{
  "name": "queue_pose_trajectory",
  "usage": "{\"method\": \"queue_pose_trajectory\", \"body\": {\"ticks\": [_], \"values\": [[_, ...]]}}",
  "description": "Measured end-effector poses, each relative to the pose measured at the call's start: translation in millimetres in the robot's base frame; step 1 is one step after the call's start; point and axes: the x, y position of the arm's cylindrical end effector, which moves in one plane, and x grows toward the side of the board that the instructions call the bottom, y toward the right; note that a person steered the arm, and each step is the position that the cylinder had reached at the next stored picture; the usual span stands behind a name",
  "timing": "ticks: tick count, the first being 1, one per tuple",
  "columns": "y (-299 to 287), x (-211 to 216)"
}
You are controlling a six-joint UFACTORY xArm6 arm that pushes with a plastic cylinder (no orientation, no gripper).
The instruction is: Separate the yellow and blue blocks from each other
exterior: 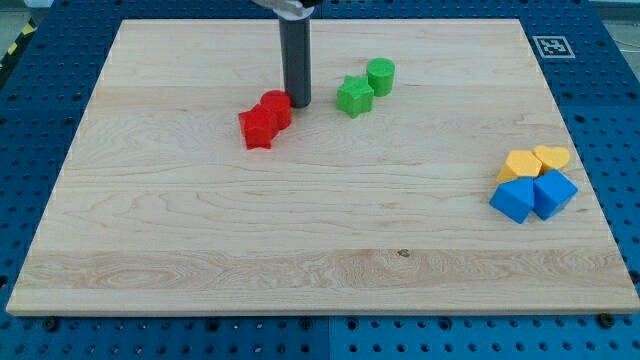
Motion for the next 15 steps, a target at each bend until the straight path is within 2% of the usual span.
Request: {"method": "queue_pose_trajectory", "body": {"ticks": [2, 4, 5, 6, 7, 8, 9, 10, 13, 14, 15], "values": [[11, 12], [102, 54], [154, 33], [246, 20], [326, 36], [367, 72], [379, 102], [362, 107], [228, 111], [209, 112], [235, 112]]}}
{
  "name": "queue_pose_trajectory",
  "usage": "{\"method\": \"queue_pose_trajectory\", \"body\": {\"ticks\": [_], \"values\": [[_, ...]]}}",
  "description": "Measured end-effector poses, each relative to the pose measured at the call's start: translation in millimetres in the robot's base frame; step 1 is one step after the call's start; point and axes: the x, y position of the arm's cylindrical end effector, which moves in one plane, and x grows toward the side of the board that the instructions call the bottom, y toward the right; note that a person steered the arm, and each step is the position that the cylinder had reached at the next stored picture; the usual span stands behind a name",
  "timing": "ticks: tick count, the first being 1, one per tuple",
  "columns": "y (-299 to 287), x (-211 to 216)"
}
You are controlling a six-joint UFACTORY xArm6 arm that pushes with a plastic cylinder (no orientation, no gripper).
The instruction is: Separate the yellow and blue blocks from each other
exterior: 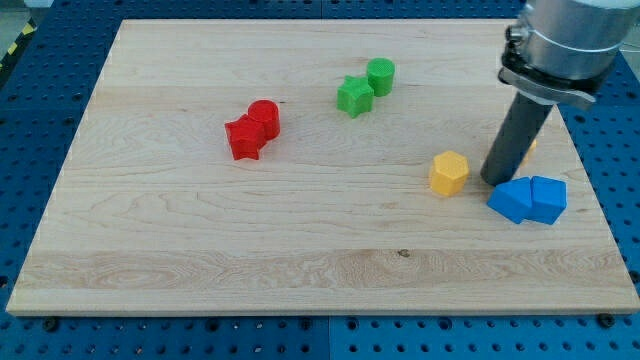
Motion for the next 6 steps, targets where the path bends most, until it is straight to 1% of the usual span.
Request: {"method": "queue_pose_trajectory", "body": {"ticks": [1, 2, 3, 4, 5, 6], "values": [[16, 5], [6, 32], [-19, 39], [-34, 19], [-33, -8], [-37, 5]]}}
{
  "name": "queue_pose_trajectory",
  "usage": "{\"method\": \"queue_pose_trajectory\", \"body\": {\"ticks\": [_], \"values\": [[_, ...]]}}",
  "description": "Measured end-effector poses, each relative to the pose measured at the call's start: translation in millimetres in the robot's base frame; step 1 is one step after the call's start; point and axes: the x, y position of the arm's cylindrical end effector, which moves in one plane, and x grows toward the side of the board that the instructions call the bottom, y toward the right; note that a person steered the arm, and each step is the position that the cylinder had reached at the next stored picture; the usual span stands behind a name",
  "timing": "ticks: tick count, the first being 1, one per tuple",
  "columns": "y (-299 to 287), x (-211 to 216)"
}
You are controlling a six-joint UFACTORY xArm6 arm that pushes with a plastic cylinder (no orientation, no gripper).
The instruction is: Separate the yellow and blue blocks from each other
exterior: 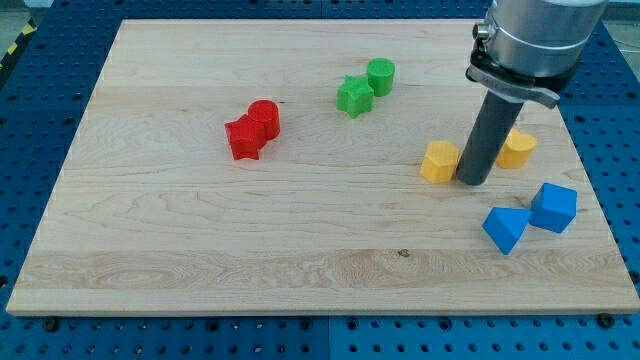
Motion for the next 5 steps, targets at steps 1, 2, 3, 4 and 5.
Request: {"method": "queue_pose_trajectory", "body": {"ticks": [1, 2, 3, 4, 5], "values": [[-23, 20], [-54, 9], [-46, -16], [-15, -21], [-2, -21]]}}
